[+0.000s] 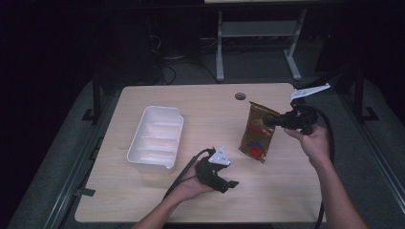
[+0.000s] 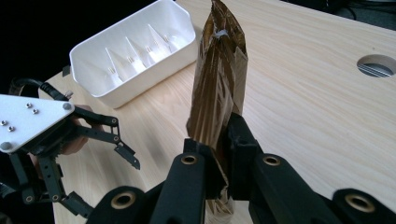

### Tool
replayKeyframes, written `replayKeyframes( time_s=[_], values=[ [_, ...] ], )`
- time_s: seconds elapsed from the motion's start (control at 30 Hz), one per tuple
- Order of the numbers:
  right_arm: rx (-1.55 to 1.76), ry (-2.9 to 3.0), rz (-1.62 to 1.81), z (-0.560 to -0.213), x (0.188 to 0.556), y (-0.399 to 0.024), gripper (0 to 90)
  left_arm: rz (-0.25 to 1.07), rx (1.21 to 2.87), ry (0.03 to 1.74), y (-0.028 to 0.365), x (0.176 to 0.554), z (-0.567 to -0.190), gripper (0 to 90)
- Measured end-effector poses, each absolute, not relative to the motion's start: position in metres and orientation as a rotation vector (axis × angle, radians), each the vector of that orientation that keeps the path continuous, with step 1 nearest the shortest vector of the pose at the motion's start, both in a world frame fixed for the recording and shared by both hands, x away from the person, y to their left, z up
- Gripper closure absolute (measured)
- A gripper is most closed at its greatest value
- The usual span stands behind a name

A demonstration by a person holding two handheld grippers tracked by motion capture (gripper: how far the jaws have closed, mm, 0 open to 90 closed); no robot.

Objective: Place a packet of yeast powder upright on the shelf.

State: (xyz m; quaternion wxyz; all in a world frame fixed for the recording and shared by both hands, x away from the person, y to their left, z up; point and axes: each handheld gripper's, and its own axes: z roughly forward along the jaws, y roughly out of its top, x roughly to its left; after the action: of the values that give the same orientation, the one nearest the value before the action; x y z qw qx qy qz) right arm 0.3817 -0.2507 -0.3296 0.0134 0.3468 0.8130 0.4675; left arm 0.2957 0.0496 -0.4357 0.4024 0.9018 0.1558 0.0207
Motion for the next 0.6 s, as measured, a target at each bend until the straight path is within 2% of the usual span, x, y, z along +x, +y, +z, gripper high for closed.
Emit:
replayKeyframes(
  time_s=[0.6],
  values=[
    [1.053, 2.539, 1.490, -0.320, 0.396, -0.221, 85.9, 0.084, 2.269, 0.387, 0.078, 0.277, -0.441, 26.5]
  ],
)
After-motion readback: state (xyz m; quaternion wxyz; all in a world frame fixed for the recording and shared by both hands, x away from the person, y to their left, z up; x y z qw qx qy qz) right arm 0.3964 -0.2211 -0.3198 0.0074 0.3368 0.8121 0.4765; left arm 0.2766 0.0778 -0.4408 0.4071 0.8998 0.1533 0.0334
